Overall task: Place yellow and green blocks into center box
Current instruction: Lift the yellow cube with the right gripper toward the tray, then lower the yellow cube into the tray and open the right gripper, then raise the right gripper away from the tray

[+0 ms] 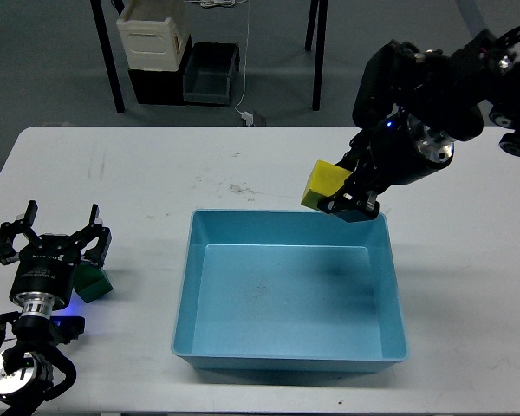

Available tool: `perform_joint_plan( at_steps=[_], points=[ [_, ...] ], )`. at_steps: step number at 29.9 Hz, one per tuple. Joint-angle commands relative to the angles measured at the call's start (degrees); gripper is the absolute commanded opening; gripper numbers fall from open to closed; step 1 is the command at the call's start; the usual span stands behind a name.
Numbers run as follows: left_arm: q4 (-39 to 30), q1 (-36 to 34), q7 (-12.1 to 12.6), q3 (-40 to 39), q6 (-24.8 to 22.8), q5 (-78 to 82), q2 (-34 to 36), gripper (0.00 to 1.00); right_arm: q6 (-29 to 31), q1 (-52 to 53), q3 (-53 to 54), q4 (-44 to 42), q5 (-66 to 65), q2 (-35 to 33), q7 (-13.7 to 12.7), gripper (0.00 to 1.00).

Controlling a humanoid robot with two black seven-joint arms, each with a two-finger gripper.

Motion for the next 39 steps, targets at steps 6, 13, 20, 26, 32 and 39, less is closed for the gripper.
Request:
perform_joint_plan(
  at_steps=[6, 13, 20, 26, 32, 39],
  points=[
    [0.07, 0.00, 0.00, -2.16, 0.00, 0.00, 0.04, 1.00, -0.01, -5.25, -5.13, -5.62, -0.32, 9.62, 0.00, 0.10],
    [0.16, -0.18, 0.00, -2.52, 0.00, 0.00, 0.04, 1.00, -0.01, -11.93, -5.75, -11.25, -0.06, 14.98, 0.00, 0.30],
    [0.60, -0.18, 0.00, -3.66, 0.00, 0.00, 0.04, 1.00, -0.01, -14.40, -5.57, -13.18, 3.89, 15.78, 0.00, 0.98],
    [0.69, -0.62, 0.00, -3.84, 0.00, 0.88, 1.79, 1.00, -0.01, -14.31, -4.96, -13.45, 4.86, 15.17, 0.00, 0.98],
    [1.04, -2.64, 0.00, -2.87, 0.00, 4.91, 13.82, 1.00, -3.83, -14.48, 3.72, -13.54, 5.04, 9.72, 0.00, 0.98],
    [6.21, -8.61, 0.00, -2.96, 0.75, 19.30, 22.09, 1.00, -12.36, -19.84, 15.78, -15.03, 7.41, 9.45, 0.00, 0.98]
  ],
)
